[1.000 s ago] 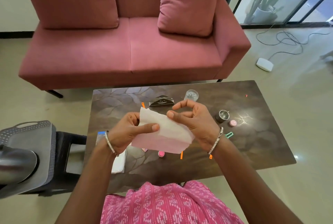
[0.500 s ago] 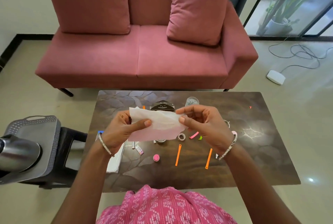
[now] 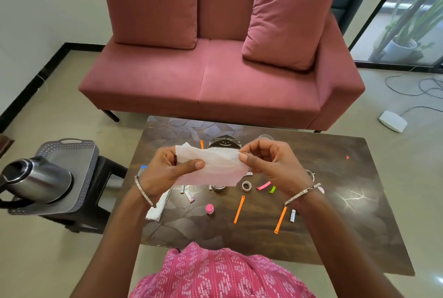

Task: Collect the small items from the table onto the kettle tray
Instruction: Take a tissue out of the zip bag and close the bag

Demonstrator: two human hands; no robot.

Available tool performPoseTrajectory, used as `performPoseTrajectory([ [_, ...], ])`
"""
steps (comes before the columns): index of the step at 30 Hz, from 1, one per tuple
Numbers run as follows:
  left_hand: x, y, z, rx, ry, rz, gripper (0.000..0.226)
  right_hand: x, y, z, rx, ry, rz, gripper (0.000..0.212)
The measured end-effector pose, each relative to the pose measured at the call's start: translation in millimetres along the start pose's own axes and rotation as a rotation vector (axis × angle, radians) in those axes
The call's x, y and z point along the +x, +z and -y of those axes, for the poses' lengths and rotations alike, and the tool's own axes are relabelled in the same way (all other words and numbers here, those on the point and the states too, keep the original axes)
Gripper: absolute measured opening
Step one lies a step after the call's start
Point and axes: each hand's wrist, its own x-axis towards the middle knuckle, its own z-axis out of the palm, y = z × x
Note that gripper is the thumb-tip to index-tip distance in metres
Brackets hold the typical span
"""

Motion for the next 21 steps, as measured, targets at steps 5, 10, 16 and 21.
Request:
performPoseTrajectory([
  [5, -4.6, 10.6, 1.1, -0.020, 0.005, 0.003, 0.019, -3.7, 3.3, -0.5, 0.029, 0.002, -0.026, 0.004],
  [10, -8.5, 18.0, 3.3, -0.029, 0.027, -0.025, 0.018, -5.0, 6.4, 4.8, -0.088, -0.045, -0.092, 0.005],
  [16, -8.1, 22.1, -0.5, 0.005, 0.048, -0.056, 0.017, -1.9, 6.0, 15.0, -0.241, -0.165, -0.083, 0.008],
  [21, -6.5, 25.0, -4.0, 0.040, 0.066, -0.028, 0.013, 4.8, 6.2, 14.2, -0.394, -0.118, 0.061, 0.018],
])
